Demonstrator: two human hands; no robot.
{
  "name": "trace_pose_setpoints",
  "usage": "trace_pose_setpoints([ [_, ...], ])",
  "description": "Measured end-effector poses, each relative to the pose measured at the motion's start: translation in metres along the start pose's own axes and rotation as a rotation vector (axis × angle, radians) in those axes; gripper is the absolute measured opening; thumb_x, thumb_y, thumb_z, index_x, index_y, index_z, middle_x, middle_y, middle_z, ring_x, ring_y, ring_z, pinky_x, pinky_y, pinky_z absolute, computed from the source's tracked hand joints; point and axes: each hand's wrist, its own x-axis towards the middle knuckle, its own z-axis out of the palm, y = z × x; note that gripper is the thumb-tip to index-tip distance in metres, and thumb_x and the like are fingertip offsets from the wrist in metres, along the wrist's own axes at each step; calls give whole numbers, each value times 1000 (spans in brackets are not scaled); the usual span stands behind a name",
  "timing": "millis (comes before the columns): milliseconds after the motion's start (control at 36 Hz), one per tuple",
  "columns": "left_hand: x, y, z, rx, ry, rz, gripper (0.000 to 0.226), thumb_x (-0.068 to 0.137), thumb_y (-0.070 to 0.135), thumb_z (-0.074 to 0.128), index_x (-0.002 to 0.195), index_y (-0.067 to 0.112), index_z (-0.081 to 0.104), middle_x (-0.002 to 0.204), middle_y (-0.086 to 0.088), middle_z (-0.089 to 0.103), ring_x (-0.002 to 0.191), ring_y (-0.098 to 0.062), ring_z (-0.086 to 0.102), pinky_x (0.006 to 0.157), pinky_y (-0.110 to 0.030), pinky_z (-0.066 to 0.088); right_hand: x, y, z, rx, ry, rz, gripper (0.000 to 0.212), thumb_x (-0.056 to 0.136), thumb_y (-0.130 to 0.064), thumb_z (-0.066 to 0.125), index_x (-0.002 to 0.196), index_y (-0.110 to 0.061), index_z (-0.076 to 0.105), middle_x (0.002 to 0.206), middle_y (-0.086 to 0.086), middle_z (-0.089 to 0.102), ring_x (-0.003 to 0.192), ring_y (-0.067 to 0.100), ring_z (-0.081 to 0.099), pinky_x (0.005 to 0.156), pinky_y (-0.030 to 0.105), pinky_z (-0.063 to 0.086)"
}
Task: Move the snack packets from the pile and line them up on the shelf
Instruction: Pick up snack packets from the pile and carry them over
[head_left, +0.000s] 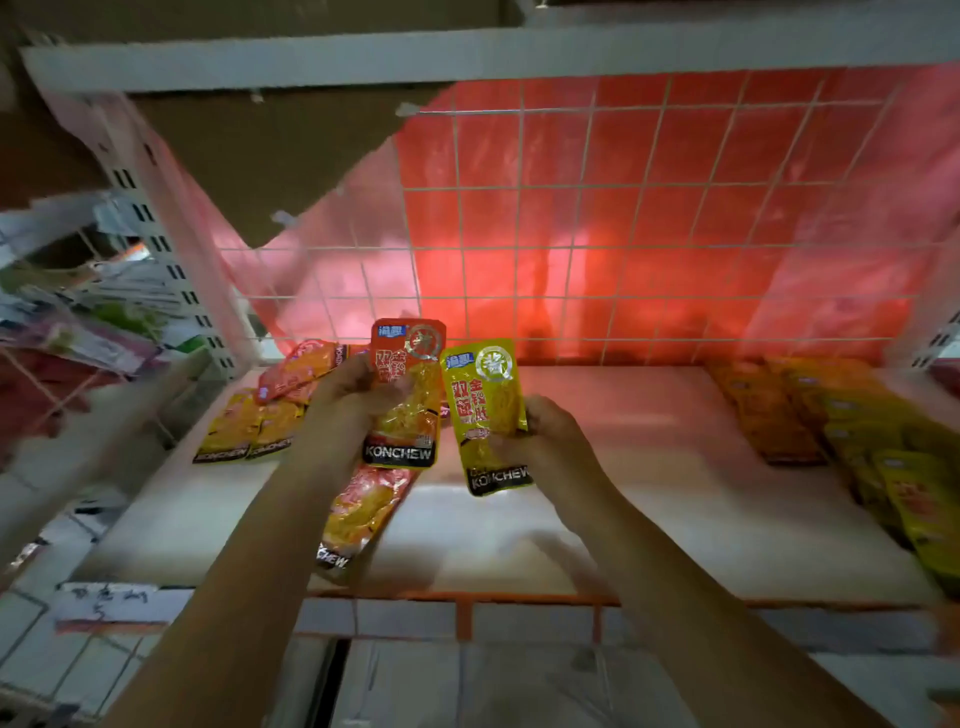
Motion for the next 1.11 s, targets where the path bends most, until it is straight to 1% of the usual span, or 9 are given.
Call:
trace_pose_setpoints([
  [222,-10,-24,109,3,-24,-24,20,82,-8,58,88,11,64,75,1,67,72,-15,61,71,-29,50,-18,4,-103,44,121,17,28,79,12,59,76,-16,62,75,3,65,75,23,60,74,35,45],
  [333,-14,-32,163,-38,-44,-21,25,82,-14,54,84,10,62,58,10,64,53,-2,58,52,-15,47,-29,6,-153,98,171,11,25,80,9,60,78,-15,64,74,3,65,71,18,60,70,30,47],
  [472,-19,-46,220,-67,-56,-77,24,82,-12,54,89,8,64,64,5,67,58,-10,63,55,-22,53,-39,8,-216,108,231,3,28,80,9,62,81,-18,65,72,-3,66,66,10,62,59,18,49],
  [556,-23,-57,246,-82,-43,-120,24,82,-10,56,89,12,65,68,4,70,62,-14,66,65,-32,55,-43,13,-248,-47,282,-48,38,75,12,65,86,-23,59,77,-5,65,71,12,60,62,24,50],
  [667,-30,-69,270,-91,5,-155,23,83,-9,57,88,12,65,69,3,70,63,-16,67,69,-35,54,-44,19,-276,-548,276,-142,72,78,4,66,138,-21,36,120,1,57,102,18,58,86,30,47],
  [722,-34,-73,278,-84,18,-169,23,83,-9,57,89,12,65,71,2,70,65,-18,67,70,-35,54,-43,22,-282,-829,240,-170,81,82,-1,63,147,-25,21,133,6,49,113,24,53,90,31,43],
  [806,-37,-75,285,-60,47,-188,23,83,-8,57,92,11,64,79,-4,69,71,-24,66,70,-35,53,-39,24,-283,-1076,163,-138,64,86,-1,54,142,-26,35,129,9,45,111,27,53,84,29,41],
  [917,-38,-74,287,-33,79,-187,22,83,-7,58,90,13,64,84,-7,68,75,-28,65,72,-38,54,-34,21,-281,-1237,132,-82,36,90,-7,49,125,-16,53,130,10,43,115,28,48,92,33,39],
  [1111,-39,-74,284,-24,108,-197,21,83,-6,59,92,12,63,87,-8,68,77,-28,66,74,-39,54,-33,19,-278,-1443,189,-55,29,89,-20,50,117,-18,56,128,10,45,127,33,30,99,38,33],
])
